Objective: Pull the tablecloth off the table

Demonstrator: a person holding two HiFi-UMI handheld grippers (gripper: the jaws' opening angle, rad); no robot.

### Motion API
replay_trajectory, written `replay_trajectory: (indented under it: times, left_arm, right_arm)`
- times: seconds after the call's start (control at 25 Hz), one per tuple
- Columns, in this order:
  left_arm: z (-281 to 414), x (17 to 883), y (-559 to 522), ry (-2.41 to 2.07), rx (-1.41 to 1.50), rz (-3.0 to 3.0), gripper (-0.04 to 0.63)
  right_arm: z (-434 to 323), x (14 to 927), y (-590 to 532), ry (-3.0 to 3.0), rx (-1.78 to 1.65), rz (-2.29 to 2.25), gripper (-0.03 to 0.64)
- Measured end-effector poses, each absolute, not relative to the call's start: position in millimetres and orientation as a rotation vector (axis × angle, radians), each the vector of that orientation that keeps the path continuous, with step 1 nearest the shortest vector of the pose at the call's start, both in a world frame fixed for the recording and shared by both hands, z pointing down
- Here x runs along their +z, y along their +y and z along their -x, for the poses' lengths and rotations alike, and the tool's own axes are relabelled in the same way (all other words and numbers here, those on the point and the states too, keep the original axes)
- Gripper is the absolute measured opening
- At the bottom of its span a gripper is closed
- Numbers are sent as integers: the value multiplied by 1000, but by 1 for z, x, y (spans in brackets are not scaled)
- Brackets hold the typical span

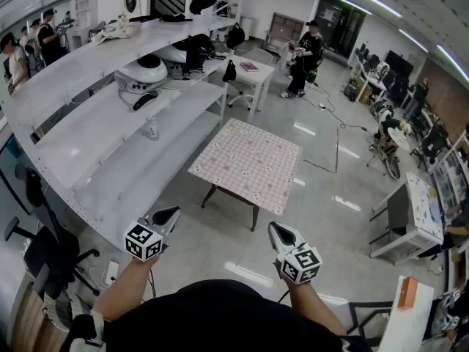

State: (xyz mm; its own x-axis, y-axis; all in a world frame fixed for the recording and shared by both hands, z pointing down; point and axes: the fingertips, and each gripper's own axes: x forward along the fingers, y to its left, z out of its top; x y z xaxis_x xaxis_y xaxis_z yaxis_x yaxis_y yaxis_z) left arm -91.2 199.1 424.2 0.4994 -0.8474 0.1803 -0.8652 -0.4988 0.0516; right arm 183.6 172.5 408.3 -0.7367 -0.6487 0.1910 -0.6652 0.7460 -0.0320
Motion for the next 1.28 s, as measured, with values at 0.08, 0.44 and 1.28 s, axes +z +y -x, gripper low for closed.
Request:
replay_trajectory:
  times: [0.08,0.44,1.28]
  left_arm:
    - [92,425,196,-1490,196,-2605,3]
    - [102,427,193,-1472,206,-2627,3]
    - [118,439,179,-1450,213,-2595,3]
  right_arm:
    - [-181,409,170,-2776,146,-1061,29]
    - [-176,414,165,-2747,156,-1141,29]
    - [-164,430,134,-2732,254,-1177,31]
